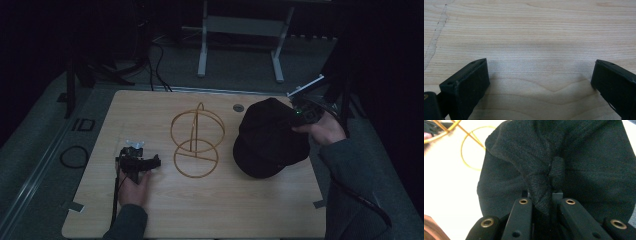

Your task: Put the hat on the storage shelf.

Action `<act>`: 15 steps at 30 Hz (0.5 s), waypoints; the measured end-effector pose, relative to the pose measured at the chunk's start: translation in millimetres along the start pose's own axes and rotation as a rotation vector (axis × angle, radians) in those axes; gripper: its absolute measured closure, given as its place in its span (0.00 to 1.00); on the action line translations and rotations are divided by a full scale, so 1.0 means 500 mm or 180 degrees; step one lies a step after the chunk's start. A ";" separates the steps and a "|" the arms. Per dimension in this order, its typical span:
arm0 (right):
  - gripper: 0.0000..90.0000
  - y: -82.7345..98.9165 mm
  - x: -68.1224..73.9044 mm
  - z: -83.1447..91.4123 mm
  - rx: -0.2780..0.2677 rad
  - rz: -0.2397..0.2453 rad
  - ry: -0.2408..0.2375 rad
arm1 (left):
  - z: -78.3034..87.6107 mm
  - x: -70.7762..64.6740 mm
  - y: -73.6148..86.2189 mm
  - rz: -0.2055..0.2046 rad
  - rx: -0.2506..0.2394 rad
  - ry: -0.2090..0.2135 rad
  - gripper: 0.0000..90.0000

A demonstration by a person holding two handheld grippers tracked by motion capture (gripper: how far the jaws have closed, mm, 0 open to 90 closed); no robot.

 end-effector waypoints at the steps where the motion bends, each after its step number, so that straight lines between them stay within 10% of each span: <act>1: 0.94 -0.001 0.001 0.003 -0.0010 -0.0006 -0.0013 | 0.000 0.000 0.000 0.0000 0.0000 0.0000 0.01; 15: 0.94 -0.012 0.022 0.051 -0.0186 0.0168 -0.0160 | 0.000 0.000 0.000 0.0002 -0.0001 0.0000 0.01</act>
Point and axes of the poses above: each handheld gripper's, and its own axes: z roughly backward along the jaws, y roughly out of its underside, x roughly to its left, the point moved 7 cm from there along -z, roughly forward along the jaws, and after that the axes turned 5 degrees about -z, right-handed, at the moved point
